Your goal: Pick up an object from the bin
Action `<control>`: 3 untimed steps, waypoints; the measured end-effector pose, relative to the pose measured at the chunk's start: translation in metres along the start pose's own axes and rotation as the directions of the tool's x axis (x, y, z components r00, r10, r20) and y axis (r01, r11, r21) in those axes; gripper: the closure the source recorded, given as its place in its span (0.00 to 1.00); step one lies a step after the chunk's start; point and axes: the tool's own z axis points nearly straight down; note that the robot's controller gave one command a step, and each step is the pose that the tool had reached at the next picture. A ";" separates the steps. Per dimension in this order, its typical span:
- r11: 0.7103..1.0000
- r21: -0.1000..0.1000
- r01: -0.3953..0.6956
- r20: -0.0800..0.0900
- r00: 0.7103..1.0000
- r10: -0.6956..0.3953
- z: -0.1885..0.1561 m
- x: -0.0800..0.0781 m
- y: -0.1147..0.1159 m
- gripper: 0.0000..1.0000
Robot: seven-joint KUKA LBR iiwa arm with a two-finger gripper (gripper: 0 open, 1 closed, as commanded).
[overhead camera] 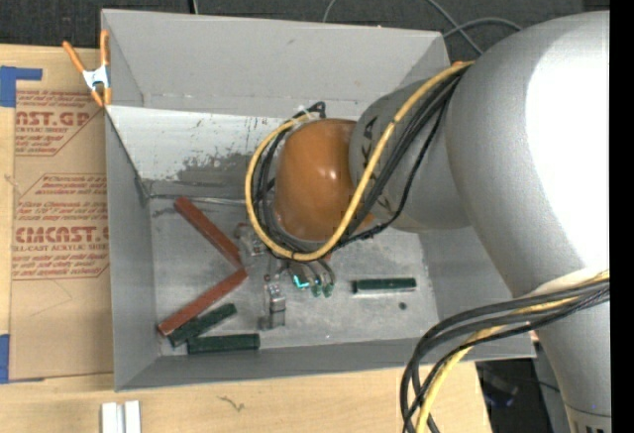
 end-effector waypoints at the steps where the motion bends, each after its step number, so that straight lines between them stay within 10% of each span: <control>1: 1.000 0.000 -0.001 0.009 1.000 0.001 -0.002 -0.003 0.000 1.00; 2: 1.000 0.000 0.000 -0.001 1.000 0.000 0.000 0.000 0.000 0.00; 3: 1.000 0.000 0.000 -0.001 1.000 0.000 0.000 0.000 0.000 0.00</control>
Offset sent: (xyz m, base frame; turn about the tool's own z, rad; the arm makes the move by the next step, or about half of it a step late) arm 0.0000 0.0000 0.0000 0.0000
